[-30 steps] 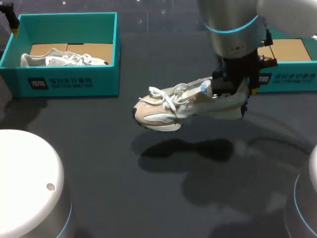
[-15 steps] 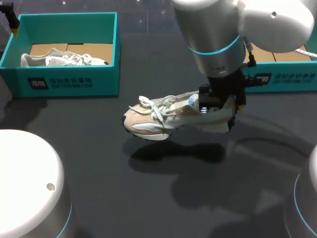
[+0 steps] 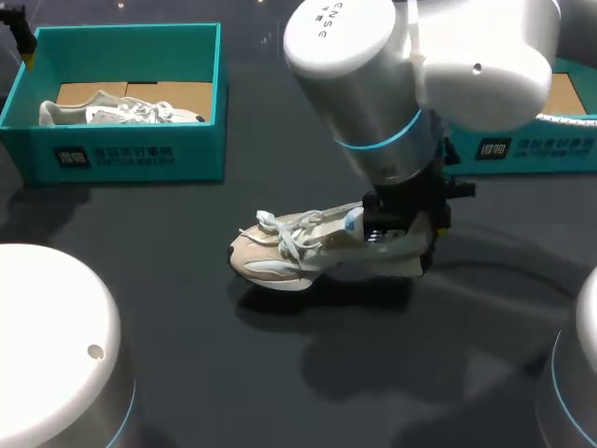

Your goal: Take the shoe out of the shoebox, open the shoe tongue, remove and reinsert the insole, then place the shoe into the shoebox

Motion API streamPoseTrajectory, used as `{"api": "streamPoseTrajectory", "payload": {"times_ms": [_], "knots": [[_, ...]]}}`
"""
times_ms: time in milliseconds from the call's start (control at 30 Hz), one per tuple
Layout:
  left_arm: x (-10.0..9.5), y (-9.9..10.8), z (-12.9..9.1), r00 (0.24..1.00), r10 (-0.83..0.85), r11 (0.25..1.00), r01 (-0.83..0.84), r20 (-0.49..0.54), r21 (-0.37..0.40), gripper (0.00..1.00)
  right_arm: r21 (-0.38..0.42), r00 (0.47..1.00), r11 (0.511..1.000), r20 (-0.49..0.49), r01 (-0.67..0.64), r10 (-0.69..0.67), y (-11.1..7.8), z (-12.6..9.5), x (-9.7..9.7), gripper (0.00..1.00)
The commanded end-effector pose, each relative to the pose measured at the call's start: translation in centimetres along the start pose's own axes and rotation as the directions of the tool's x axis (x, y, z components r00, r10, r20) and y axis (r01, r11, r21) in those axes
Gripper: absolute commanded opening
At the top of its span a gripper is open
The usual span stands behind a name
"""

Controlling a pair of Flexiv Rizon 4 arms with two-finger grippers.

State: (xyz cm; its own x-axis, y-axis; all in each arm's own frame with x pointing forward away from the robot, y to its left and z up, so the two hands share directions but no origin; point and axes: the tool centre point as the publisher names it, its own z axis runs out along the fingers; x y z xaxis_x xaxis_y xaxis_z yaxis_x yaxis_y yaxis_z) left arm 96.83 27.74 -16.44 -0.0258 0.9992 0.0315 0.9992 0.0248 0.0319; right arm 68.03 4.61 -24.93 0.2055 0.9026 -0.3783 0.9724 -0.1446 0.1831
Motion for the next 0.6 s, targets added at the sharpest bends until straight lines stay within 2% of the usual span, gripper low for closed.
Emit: {"api": "streamPoseTrajectory", "payload": {"times_ms": [33,167,600], "knots": [[0.0,-0.1,-0.1,1.000,0.001,1.000,-0.001,-0.002,-0.002,1.00,0.012,1.000,1.000,0.026,-0.014,0.014,-0.5,0.9,2.3,0.00],[0.0,-0.1,-0.1,1.000,0.001,1.000,-0.001,-0.002,-0.002,1.00,0.026,0.999,1.000,0.033,-0.010,0.009,-0.9,2.0,3.3,0.00],[0.0,-0.1,-0.1,1.000,0.001,1.000,-0.001,-0.002,-0.002,1.00,0.093,1.000,0.996,-0.029,0.005,-0.002,-2.4,5.9,5.3,0.00]]}}
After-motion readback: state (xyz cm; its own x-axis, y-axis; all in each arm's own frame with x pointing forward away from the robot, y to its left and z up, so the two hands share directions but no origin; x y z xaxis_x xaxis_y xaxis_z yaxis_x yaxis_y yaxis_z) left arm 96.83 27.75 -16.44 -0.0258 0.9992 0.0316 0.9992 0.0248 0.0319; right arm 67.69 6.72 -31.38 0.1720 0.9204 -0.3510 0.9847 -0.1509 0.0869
